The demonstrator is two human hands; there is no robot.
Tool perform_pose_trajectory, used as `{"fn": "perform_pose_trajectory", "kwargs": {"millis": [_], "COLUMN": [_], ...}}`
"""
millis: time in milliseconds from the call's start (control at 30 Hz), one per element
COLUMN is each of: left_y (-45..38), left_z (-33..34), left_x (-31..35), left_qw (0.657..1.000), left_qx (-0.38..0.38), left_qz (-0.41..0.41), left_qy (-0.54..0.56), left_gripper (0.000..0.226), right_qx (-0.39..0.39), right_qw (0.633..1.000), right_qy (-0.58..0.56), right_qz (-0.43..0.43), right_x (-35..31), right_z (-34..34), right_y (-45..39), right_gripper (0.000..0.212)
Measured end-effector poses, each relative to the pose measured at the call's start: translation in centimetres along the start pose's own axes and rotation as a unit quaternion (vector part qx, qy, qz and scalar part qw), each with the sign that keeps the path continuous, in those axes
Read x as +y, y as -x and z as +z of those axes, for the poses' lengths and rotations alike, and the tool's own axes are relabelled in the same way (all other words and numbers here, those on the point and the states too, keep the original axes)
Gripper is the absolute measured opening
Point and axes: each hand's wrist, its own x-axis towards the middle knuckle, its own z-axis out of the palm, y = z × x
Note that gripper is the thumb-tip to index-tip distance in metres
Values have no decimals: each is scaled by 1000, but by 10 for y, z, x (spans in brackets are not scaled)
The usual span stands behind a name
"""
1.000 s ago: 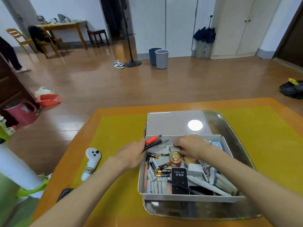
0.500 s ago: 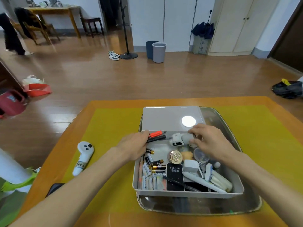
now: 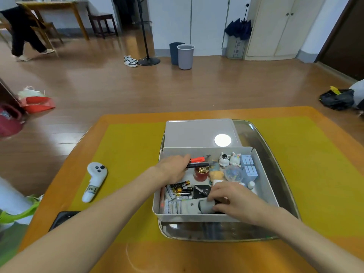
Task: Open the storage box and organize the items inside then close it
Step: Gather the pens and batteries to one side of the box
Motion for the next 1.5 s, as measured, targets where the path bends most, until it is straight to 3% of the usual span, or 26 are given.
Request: {"fn": "perform_pose_trajectory", "kwargs": {"millis": [67, 200, 333, 467, 567, 767, 867, 933, 1033, 1167, 1233, 1367, 1500], "left_y": [-1, 4, 7, 20, 34, 44, 44, 42, 30, 22, 21, 20, 10], "left_z": [5, 13, 14, 19, 23, 17, 6, -1, -4, 6, 11, 17, 26], "left_x": [0, 1, 3, 4, 5, 7, 4, 2, -2, 2, 5, 2, 9], "left_qw": [1000, 998, 998, 997, 995, 995, 996, 996, 999, 985, 975, 990, 996], "left_qx": [-15, -25, -17, -4, -7, -27, -41, -20, 13, -33, -39, -4, -3], "left_qz": [15, 43, 55, 72, 85, 93, 75, 57, 42, 16, 11, 2, -68], "left_qy": [19, 40, 40, 31, 44, 16, 32, 62, 28, -171, -217, -139, -58], "left_gripper": [16, 12, 6, 5, 18, 25, 48, 51, 38, 38, 40, 37, 53], "right_qx": [32, 194, 130, 104, 90, 39, 47, 64, 99, 151, 155, 149, 141], "right_qw": [999, 979, 988, 992, 993, 988, 981, 979, 981, 982, 981, 984, 981], "right_qy": [-4, -19, 59, 70, 80, 148, 186, 194, 169, 113, 109, 50, -22], "right_qz": [16, 55, 51, 21, -2, -17, -13, -5, 8, 23, 31, 87, 130], "right_x": [1, 8, 4, 8, 11, 16, 21, 24, 28, 22, 19, 22, 28], "right_z": [-9, -33, -41, -36, -33, -31, -41, -51, -66, -77, -76, -69, -61], "right_y": [3, -2, -30, -38, -33, -12, -2, 3, 9, 2, -10, -35, -49], "right_gripper": [31, 35, 43, 22, 11, 17, 15, 13, 17, 9, 8, 7, 12]}}
